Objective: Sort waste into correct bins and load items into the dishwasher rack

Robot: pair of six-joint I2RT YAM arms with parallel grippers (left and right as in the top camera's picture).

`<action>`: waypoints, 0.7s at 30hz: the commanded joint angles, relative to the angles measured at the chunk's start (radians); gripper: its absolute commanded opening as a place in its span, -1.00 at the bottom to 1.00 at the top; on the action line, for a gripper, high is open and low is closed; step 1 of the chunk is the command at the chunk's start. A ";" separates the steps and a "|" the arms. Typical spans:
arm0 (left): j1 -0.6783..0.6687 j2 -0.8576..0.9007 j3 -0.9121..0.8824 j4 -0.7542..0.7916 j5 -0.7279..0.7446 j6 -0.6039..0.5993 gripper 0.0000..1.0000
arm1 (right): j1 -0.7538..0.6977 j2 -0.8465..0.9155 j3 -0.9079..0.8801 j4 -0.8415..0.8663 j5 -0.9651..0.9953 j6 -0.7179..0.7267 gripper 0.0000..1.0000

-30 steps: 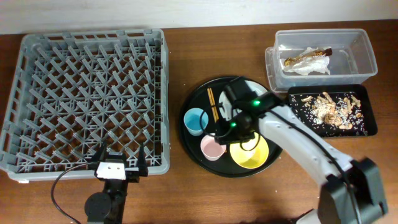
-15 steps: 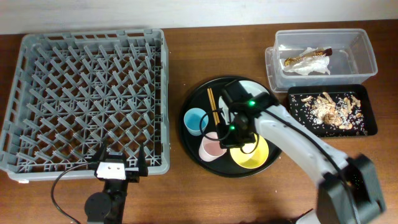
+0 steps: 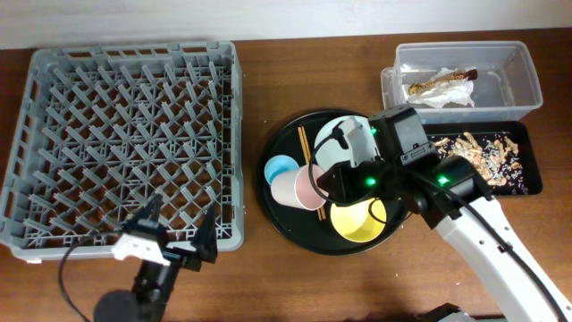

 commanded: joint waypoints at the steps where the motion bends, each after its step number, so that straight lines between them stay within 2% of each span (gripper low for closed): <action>1: 0.003 0.237 0.235 -0.112 0.020 -0.034 0.99 | -0.054 -0.018 0.022 0.003 -0.086 -0.036 -0.92; 3: 0.002 0.379 0.355 -0.184 0.021 -0.034 0.99 | -0.090 -0.021 0.023 0.003 -0.131 -0.041 -0.92; 6: 0.002 0.696 0.637 -0.417 0.047 0.000 0.99 | -0.156 -0.021 0.023 0.003 -0.246 -0.086 -0.92; 8: 0.003 0.835 0.734 -0.465 0.092 0.000 0.99 | -0.187 -0.021 0.023 0.006 -0.325 -0.117 -0.92; 10: 0.003 0.936 0.756 -0.455 0.160 -0.042 0.99 | -0.197 -0.021 0.023 0.021 -0.395 -0.139 -0.92; 13: 0.002 1.034 0.756 -0.385 0.407 -0.084 0.99 | -0.196 -0.019 0.023 0.055 -0.454 -0.141 -0.92; 15: 0.002 1.092 0.756 -0.368 0.441 -0.174 1.00 | -0.196 -0.011 0.023 0.087 -0.481 -0.140 -0.92; 19: -0.019 1.205 0.755 -0.355 0.604 -0.225 0.99 | -0.196 0.006 0.023 0.093 -0.489 -0.141 -0.92; 21: -0.027 1.259 0.755 -0.270 0.788 -0.225 0.95 | -0.199 0.019 0.023 0.090 -0.492 -0.163 -0.92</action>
